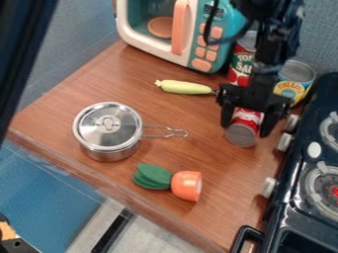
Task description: Put the white and red can in front of the microwave
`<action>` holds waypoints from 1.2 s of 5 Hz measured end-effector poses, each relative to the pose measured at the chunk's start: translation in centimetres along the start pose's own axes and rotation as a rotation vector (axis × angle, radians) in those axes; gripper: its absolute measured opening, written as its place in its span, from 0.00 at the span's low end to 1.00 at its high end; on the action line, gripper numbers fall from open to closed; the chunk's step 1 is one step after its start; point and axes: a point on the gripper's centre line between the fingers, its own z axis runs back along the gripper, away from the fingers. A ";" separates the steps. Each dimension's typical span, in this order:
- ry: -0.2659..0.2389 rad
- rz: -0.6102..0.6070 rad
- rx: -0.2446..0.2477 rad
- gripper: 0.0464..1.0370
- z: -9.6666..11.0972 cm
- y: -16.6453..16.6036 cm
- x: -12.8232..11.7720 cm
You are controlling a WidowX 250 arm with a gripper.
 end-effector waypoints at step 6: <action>0.027 0.118 0.084 0.83 1.9 -3.3 -1.4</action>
